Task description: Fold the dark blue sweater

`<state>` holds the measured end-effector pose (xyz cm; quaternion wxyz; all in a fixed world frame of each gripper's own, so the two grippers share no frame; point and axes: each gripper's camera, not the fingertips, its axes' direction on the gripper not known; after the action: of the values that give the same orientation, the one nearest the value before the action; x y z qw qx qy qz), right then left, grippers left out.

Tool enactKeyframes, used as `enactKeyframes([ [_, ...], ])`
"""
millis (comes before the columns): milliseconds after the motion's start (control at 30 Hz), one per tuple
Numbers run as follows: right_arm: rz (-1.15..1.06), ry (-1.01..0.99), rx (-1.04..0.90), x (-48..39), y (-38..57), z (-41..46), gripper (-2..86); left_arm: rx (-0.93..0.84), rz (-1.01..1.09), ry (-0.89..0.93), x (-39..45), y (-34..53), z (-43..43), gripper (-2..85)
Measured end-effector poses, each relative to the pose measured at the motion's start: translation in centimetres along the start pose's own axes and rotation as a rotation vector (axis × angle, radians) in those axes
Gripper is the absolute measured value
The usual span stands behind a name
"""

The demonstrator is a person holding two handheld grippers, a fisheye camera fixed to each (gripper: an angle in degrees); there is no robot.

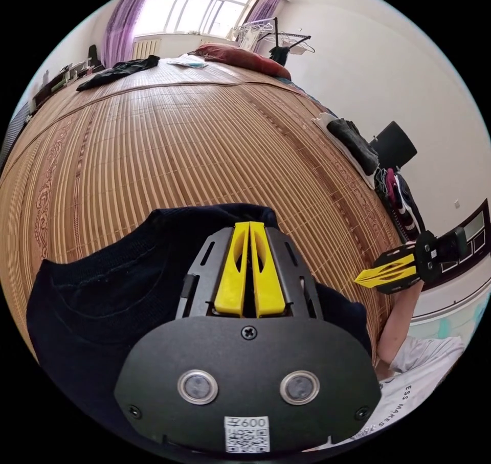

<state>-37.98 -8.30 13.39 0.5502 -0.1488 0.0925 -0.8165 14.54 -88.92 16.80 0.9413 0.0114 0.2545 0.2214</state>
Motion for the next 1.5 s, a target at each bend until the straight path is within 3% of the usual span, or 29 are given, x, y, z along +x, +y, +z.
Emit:
enactKeyframes([
  [333,0.029,-0.02,0.04,1.5,0.6,0.3,-0.8,0.058,-0.115,0.19,-2.5,2.1,-2.3,0.2],
  [467,0.032,-0.026,0.044,2.0,0.8,0.6,-0.8,0.001,-0.094,0.257,-2.2,1.1,-1.4,0.2],
  [533,0.029,-0.027,0.037,2.1,0.8,0.9,-0.8,-0.065,-0.085,0.231,-1.5,0.6,-0.6,0.2],
  [633,0.022,-0.03,0.018,2.4,0.8,1.5,-0.8,-0.23,0.024,0.027,0.7,0.6,1.9,0.4],
  [967,0.036,-0.034,0.021,3.9,1.6,2.6,-0.8,-0.05,-0.109,0.268,-2.0,3.6,4.0,1.1],
  [1133,0.049,-0.039,0.028,4.8,2.2,3.1,-0.8,-0.004,-0.16,0.356,-3.5,6.4,1.9,5.7],
  [1300,-0.01,-0.136,0.172,4.8,4.5,1.0,-0.7,0.024,-0.134,0.395,-3.3,13.5,-4.4,11.7],
  [1500,-0.028,-0.185,0.275,5.8,6.2,0.4,0.2,-0.157,-0.158,0.443,0.8,26.3,-6.7,12.1],
])
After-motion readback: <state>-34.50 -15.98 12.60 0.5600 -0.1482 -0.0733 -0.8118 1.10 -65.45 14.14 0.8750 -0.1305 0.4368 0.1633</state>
